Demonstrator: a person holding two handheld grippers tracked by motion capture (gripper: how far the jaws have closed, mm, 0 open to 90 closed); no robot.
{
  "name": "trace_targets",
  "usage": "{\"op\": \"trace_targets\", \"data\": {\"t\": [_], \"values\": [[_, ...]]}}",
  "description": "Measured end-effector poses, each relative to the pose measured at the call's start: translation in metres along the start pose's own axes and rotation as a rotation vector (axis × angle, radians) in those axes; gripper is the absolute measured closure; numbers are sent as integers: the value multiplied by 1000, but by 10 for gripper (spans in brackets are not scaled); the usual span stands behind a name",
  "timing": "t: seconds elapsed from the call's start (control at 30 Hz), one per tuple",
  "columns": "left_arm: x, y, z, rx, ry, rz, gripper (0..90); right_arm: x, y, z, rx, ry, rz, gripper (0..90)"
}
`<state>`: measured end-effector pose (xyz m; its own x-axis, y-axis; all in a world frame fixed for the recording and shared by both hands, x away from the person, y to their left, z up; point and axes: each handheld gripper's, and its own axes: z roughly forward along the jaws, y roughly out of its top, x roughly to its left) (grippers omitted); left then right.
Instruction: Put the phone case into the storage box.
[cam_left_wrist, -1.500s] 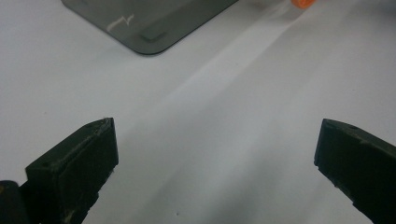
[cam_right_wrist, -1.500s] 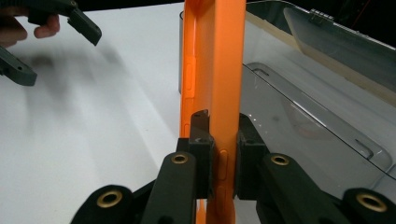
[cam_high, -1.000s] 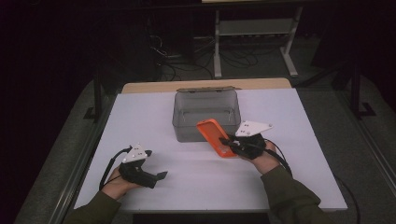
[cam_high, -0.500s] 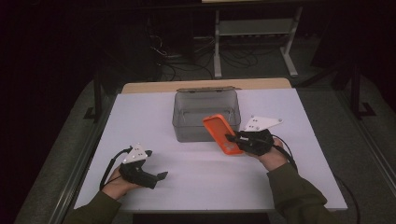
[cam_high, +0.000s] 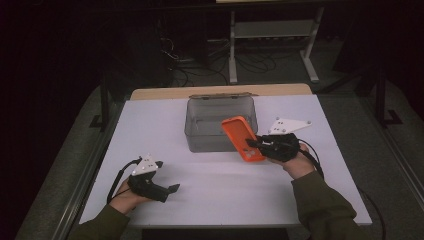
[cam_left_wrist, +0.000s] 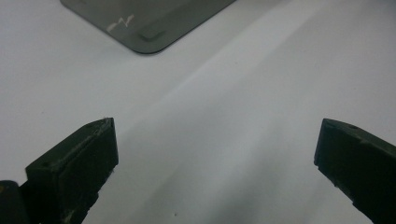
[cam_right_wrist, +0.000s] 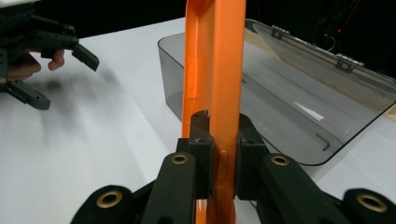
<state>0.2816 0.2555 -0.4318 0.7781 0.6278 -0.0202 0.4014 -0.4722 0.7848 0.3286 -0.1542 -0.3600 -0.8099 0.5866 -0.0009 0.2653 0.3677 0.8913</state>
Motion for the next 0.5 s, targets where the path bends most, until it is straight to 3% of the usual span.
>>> {"op": "trace_targets", "data": {"t": [0.5], "values": [[1, 0, -1, 2, -2, -1, 0, -14, 16, -8, -17, -4, 23, 794]]}}
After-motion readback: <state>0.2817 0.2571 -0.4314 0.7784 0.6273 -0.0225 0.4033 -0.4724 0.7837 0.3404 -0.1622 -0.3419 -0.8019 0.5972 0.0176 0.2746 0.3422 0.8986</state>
